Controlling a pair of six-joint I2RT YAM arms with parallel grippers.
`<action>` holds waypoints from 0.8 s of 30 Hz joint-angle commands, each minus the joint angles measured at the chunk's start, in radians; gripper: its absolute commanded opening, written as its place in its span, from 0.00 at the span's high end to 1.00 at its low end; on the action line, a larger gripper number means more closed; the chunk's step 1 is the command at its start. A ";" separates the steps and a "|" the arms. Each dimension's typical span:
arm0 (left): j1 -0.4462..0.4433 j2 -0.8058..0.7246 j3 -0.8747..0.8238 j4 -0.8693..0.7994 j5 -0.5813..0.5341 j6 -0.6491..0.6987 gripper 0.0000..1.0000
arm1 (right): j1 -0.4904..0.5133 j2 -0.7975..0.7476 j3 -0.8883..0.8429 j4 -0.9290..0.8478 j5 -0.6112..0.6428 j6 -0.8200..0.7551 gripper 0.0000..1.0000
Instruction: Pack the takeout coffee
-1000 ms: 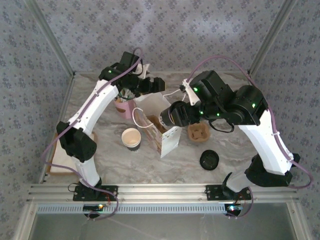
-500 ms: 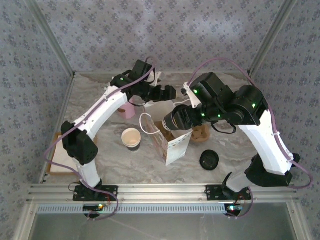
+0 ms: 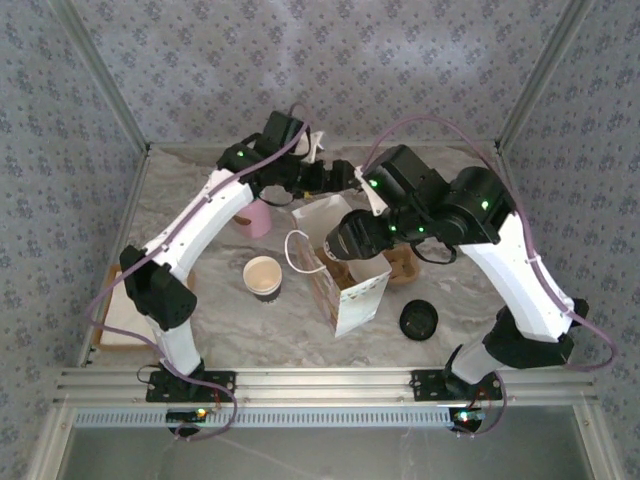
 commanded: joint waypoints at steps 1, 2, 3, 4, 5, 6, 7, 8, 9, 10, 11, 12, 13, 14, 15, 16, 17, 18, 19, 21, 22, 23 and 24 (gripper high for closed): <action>0.022 -0.033 0.072 -0.029 -0.017 0.023 0.01 | 0.013 0.014 0.008 -0.185 0.029 -0.012 0.32; 0.028 -0.035 0.085 -0.034 -0.020 0.026 0.01 | 0.016 0.016 0.005 -0.187 0.029 -0.012 0.32; 0.030 -0.038 0.092 -0.035 -0.024 0.028 0.00 | 0.019 0.019 0.003 -0.188 0.029 -0.013 0.32; 0.036 -0.040 0.101 -0.037 -0.023 0.028 0.01 | 0.021 0.021 -0.003 -0.189 0.028 -0.014 0.32; 0.040 -0.043 0.106 -0.039 -0.025 0.028 0.01 | 0.022 0.023 -0.007 -0.190 0.027 -0.014 0.32; 0.043 -0.048 0.110 -0.039 -0.026 0.029 0.01 | 0.023 0.026 -0.012 -0.192 0.025 -0.015 0.32; 0.048 -0.053 0.110 -0.039 -0.029 0.030 0.01 | 0.024 0.027 -0.018 -0.194 0.023 -0.015 0.32; 0.053 -0.062 0.107 -0.037 -0.033 0.031 0.01 | 0.026 0.030 -0.024 -0.195 0.020 -0.017 0.32; 0.057 -0.072 0.102 -0.034 -0.037 0.031 0.00 | 0.025 0.032 -0.031 -0.194 0.020 -0.017 0.32; 0.062 -0.085 0.093 -0.029 -0.043 0.033 0.01 | 0.026 0.033 -0.037 -0.195 0.019 -0.017 0.32; 0.067 -0.100 0.080 -0.021 -0.047 0.032 0.01 | 0.025 0.035 -0.045 -0.195 0.019 -0.017 0.33; 0.071 -0.115 0.065 -0.012 -0.049 0.030 0.01 | 0.026 0.036 -0.053 -0.195 0.018 -0.016 0.33; 0.076 -0.135 0.046 -0.002 -0.052 0.028 0.01 | 0.025 0.039 -0.063 -0.196 0.017 -0.017 0.33; 0.081 -0.154 0.027 0.009 -0.056 0.025 0.01 | 0.026 0.041 -0.072 -0.196 0.016 -0.015 0.32; 0.084 -0.173 0.012 0.019 -0.060 0.023 0.01 | 0.025 0.043 -0.083 -0.195 0.015 -0.015 0.33; 0.088 -0.194 -0.027 0.026 -0.066 0.022 0.00 | 0.026 0.045 -0.091 -0.196 0.015 -0.016 0.32; 0.090 -0.214 -0.050 0.032 -0.074 0.024 0.01 | 0.027 0.048 -0.099 -0.195 0.015 -0.014 0.33; 0.094 -0.233 -0.071 0.035 -0.079 0.023 0.01 | 0.028 0.051 -0.104 -0.196 0.015 -0.014 0.32; 0.096 -0.256 -0.096 0.039 -0.088 0.023 0.01 | 0.028 0.054 -0.108 -0.196 0.012 -0.013 0.33; 0.104 -0.301 -0.145 0.047 -0.104 0.023 0.01 | 0.028 0.060 -0.115 -0.195 0.007 -0.014 0.32; 0.106 -0.328 -0.172 0.053 -0.113 0.022 0.01 | 0.029 0.065 -0.119 -0.196 0.004 -0.014 0.33; 0.110 -0.355 -0.199 0.057 -0.123 0.022 0.00 | 0.029 0.070 -0.124 -0.196 0.002 -0.015 0.33; 0.112 -0.380 -0.220 0.060 -0.130 0.021 0.01 | 0.030 0.074 -0.131 -0.196 0.000 -0.015 0.33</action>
